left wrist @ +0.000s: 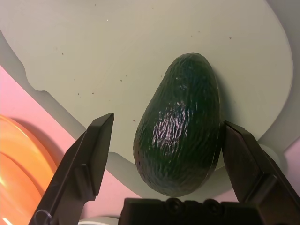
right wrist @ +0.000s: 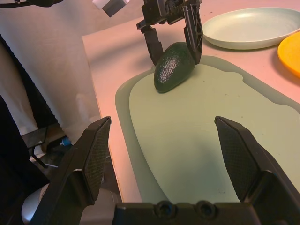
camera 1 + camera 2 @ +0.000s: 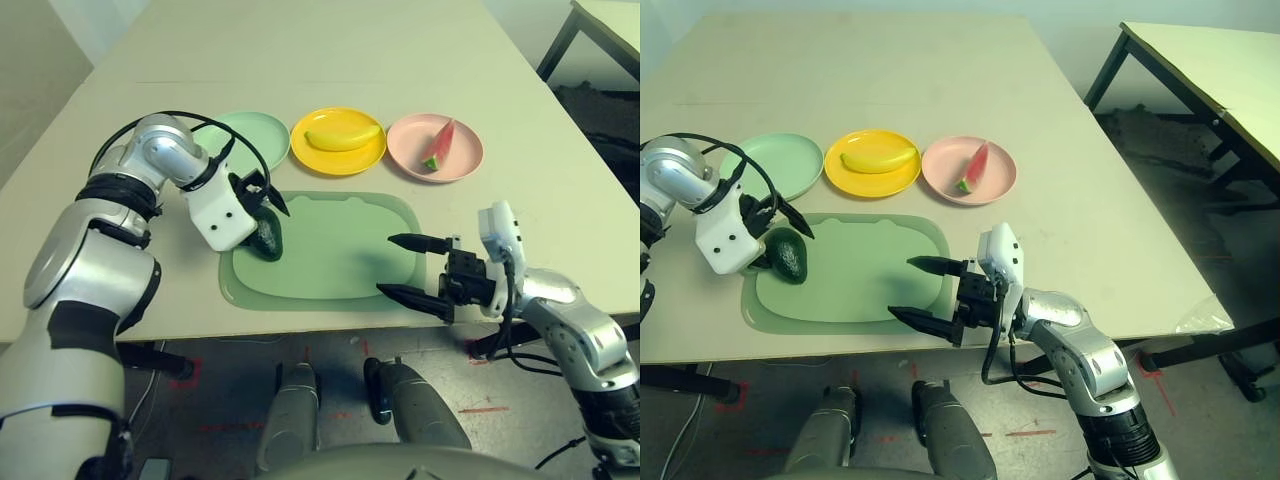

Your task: Place the fruits into color-matched plates.

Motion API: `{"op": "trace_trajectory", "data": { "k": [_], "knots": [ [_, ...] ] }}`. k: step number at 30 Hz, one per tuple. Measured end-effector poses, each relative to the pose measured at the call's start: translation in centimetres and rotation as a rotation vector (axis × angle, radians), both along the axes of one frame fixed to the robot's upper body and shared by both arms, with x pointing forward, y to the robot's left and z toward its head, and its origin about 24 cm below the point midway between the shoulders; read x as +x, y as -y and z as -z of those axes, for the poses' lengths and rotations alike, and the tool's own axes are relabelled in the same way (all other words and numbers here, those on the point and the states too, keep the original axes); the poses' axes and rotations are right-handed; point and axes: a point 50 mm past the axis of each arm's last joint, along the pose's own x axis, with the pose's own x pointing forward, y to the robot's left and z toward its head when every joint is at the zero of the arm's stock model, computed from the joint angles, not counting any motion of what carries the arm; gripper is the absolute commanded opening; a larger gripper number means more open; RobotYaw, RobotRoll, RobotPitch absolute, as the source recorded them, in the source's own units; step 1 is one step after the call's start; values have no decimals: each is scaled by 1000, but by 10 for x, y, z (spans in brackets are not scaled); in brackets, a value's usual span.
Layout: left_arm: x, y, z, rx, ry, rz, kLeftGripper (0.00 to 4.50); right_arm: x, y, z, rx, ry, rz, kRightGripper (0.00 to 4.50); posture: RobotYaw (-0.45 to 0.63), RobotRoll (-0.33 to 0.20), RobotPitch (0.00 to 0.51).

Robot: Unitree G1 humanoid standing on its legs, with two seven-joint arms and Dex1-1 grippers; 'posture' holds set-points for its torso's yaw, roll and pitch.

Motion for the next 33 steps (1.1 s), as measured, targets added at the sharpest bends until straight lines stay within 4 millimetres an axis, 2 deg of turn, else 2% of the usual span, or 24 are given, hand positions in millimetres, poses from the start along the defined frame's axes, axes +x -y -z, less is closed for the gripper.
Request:
{"op": "trace_trajectory", "data": {
  "k": [3,4,19,27,33],
  "knots": [
    [0,0,0,1,-6,-9,2915,0,0,0,0,0,0,4500,-180,0,162],
    [0,0,0,1,-8,-11,2778,0,0,0,0,0,0,4500,-181,0,161],
    [2,-2,0,6,-23,-42,2745,4,-3,-9,7,45,-9,4500,-175,0,161],
    [6,-14,-24,-32,25,-159,2745,7,-6,-9,39,76,18,4500,-161,0,159],
    [12,-25,-30,-54,88,-283,2745,14,-8,-7,50,133,105,4500,-153,0,158]
  ]
}}
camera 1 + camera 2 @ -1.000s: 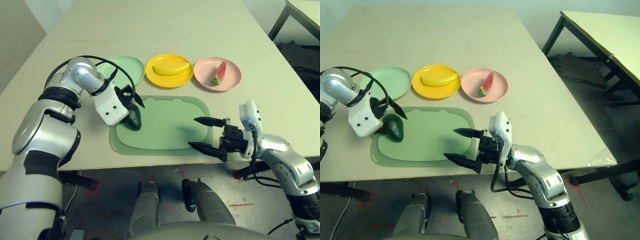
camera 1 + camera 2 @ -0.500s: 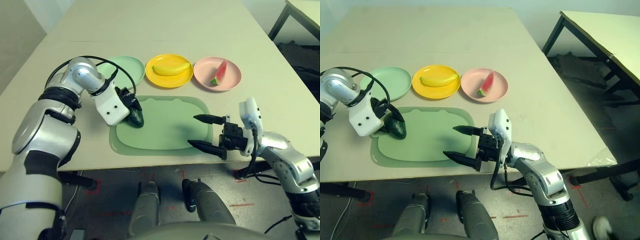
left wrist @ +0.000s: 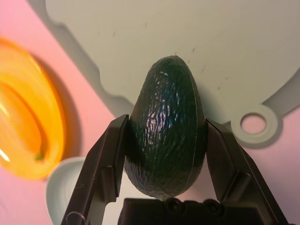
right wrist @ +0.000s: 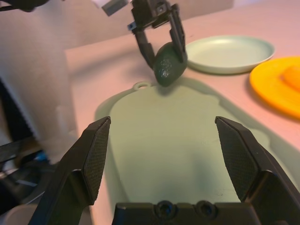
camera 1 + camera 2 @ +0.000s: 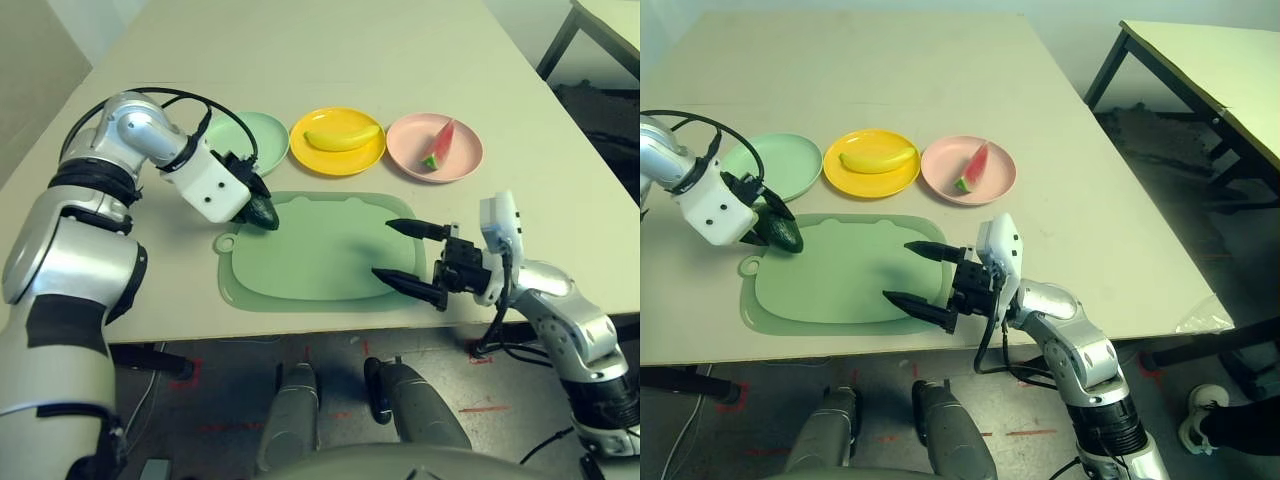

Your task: Place the fruits into color-matched plates.

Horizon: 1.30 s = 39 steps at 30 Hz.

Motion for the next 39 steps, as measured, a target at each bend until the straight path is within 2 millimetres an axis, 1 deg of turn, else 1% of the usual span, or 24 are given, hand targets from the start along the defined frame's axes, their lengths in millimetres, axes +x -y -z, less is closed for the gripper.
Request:
{"op": "trace_trajectory", "data": {
  "k": [4,11,14,17,20,23,29,32,34,35,37,39],
  "knots": [
    [10,-11,-14,-37,137,-157,2745,9,0,1,-15,66,94,4500,-152,0,158],
    [26,-26,-7,-39,317,-365,2745,16,0,3,-50,158,181,4500,-160,0,164],
    [31,-31,-8,-42,391,-430,2745,14,0,6,-53,162,191,4500,-166,0,171],
    [35,-38,-9,-40,462,-496,2745,9,-2,14,-56,131,187,4500,-175,0,183],
    [39,-39,-9,-49,517,-529,2745,3,-4,15,-50,129,187,4500,-184,0,192],
    [43,-35,-6,-62,543,-545,2745,0,-5,13,-45,136,190,4500,-192,0,199],
    [46,-32,16,-76,533,-576,2745,-5,-5,13,-50,116,198,4500,-208,0,215],
    [46,-32,23,-78,523,-582,2745,-5,-5,11,-53,114,196,4500,-211,0,218],
    [47,-31,23,-82,526,-582,3494,-6,-4,11,-59,109,196,4500,-212,0,219],
    [47,-31,23,-83,528,-582,3741,-6,-4,12,-66,105,197,4500,-212,0,219],
    [47,-31,23,-83,532,-582,4401,-6,-2,13,-73,94,202,4500,-211,0,220],
    [47,-31,23,-82,534,-584,4455,-6,-2,14,-73,86,202,4500,-209,0,220]
  ]
}}
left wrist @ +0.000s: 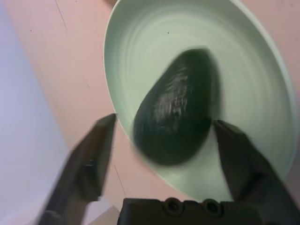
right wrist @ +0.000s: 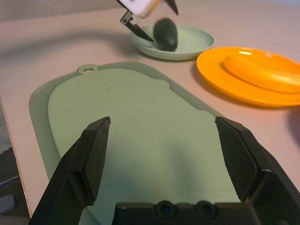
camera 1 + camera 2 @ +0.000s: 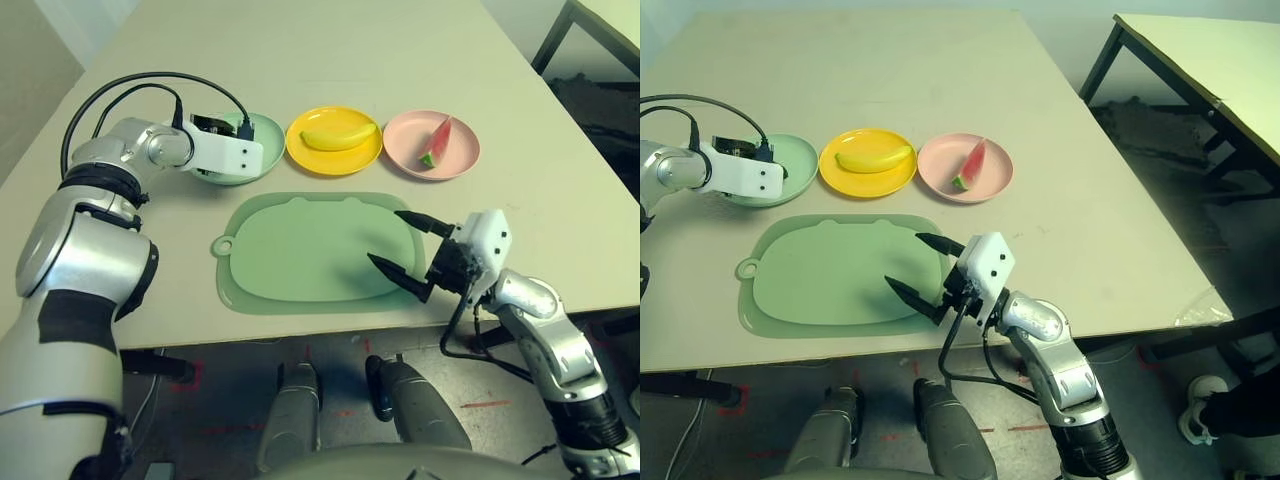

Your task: Place the fruits into color-matched plates.

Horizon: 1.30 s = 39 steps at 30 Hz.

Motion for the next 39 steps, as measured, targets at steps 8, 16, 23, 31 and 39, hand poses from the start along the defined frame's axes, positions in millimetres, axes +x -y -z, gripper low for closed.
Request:
{"op": "trace_trajectory", "data": {
  "k": [8,16,23,31,39],
  "knots": [
    [-2,-6,-3,3,9,-9,4455,2,0,-2,10,-2,-5,4500,-191,0,213],
    [-12,-21,-43,-270,101,-19,4455,19,12,-9,19,51,69,4500,-170,0,193],
    [-39,-62,-55,-776,198,-57,4455,37,58,-11,71,90,355,4500,-139,0,176],
    [-95,-114,33,-1107,199,-274,4455,43,117,-5,158,63,650,4500,-79,0,164],
    [-138,-103,100,-1395,297,-457,4455,37,147,31,88,28,779,4500,-48,0,165]
  ]
}}
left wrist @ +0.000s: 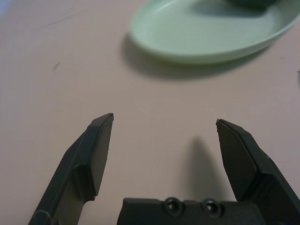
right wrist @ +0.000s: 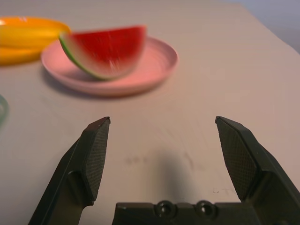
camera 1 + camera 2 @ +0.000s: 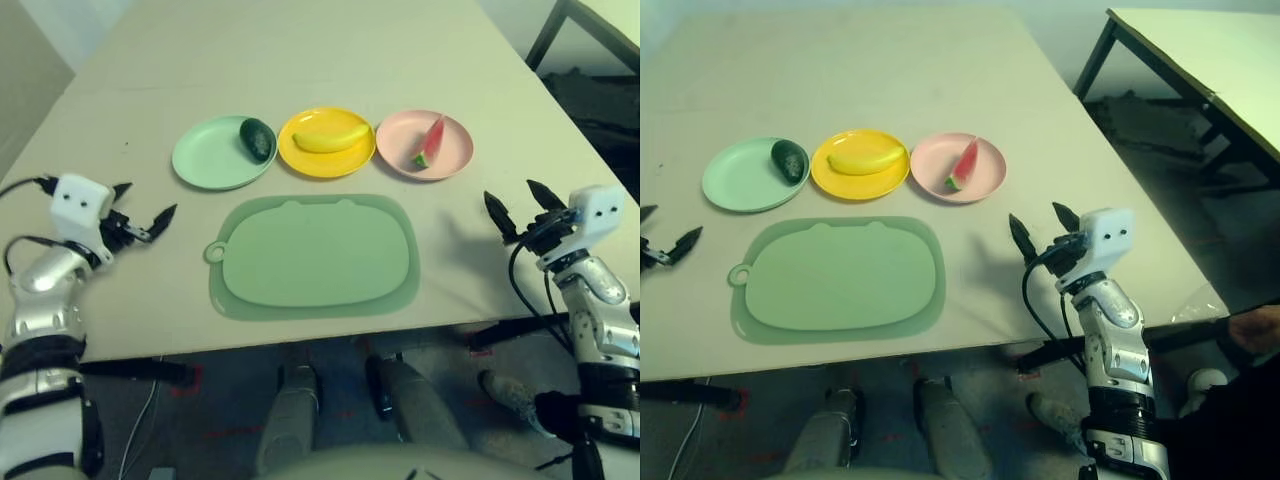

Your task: Place the fruits into color-matched plates.

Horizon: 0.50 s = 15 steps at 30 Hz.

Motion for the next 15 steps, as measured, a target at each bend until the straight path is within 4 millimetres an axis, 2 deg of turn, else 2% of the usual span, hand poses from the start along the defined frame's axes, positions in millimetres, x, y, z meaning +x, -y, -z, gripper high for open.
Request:
{"op": "trace_trajectory", "data": {
  "k": [3,8,15],
  "knots": [
    [-4,-4,-1,-30,23,-61,4455,-5,12,11,-15,-20,41,4500,-51,0,171],
    [-7,-5,7,-54,-2,-99,4455,-7,22,19,-27,-36,73,4500,-25,0,175],
    [-10,-10,2,-74,25,-156,4455,1,31,11,-22,11,60,4500,19,0,159]
  ]
}}
